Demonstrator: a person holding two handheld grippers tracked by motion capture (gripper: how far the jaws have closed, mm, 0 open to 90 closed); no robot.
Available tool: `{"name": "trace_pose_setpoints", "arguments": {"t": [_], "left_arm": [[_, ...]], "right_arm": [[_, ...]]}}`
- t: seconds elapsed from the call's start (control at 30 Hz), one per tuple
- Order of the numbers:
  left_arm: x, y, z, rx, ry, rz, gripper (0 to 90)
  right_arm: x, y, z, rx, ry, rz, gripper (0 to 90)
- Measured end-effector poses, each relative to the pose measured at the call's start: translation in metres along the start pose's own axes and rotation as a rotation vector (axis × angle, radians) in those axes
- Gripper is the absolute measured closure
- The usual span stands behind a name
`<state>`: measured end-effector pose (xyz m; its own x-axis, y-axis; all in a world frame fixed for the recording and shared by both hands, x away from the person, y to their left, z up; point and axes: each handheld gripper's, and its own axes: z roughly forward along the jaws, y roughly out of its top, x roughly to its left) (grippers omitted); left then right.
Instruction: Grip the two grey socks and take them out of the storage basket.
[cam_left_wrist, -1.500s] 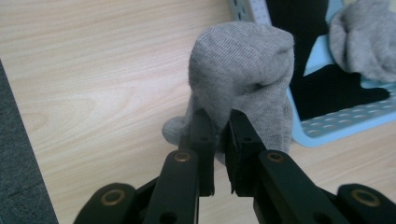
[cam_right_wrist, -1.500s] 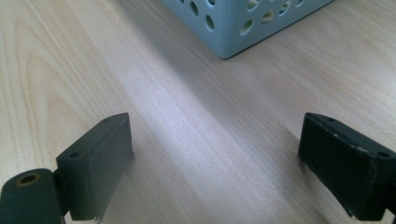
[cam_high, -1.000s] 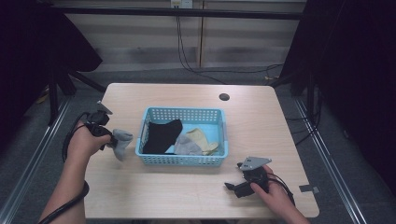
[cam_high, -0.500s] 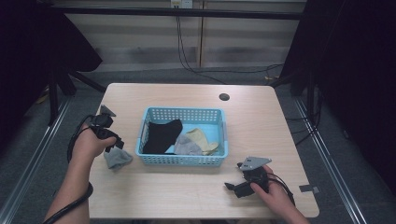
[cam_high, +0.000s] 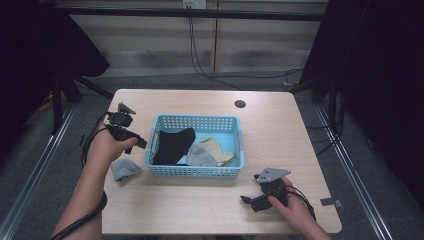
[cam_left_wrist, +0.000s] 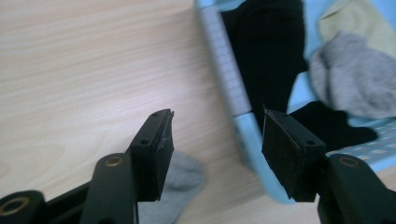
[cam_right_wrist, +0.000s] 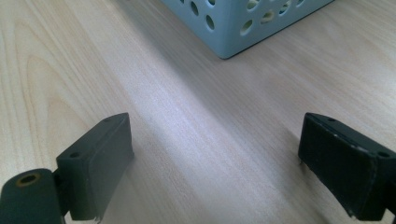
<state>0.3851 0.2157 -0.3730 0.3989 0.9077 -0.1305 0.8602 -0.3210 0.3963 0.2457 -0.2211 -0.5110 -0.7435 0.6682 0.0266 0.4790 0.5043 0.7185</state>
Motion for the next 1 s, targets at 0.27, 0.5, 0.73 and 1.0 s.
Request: {"name": "trace_pose_setpoints", "arguments": {"t": [0.27,0.5,0.73,1.0], "left_arm": [[-0.028,0.014,0.005,-0.033,-0.062,0.044,42.4],[-0.05,0.022,0.019,-0.013,-0.09,0.093,42.6],[-0.067,0.026,0.035,0.01,-0.111,0.127,42.7],[-0.085,0.03,0.05,0.027,-0.133,0.15,43.1]], "right_arm": [[0.0,0.0,0.0,0.0,0.0,0.0,9.6],[0.0,0.0,0.0,0.0,0.0,0.0,9.6],[0.0,0.0,0.0,0.0,0.0,0.0,9.6],[0.0,0.0,0.0,0.0,0.0,0.0,9.6]]}}
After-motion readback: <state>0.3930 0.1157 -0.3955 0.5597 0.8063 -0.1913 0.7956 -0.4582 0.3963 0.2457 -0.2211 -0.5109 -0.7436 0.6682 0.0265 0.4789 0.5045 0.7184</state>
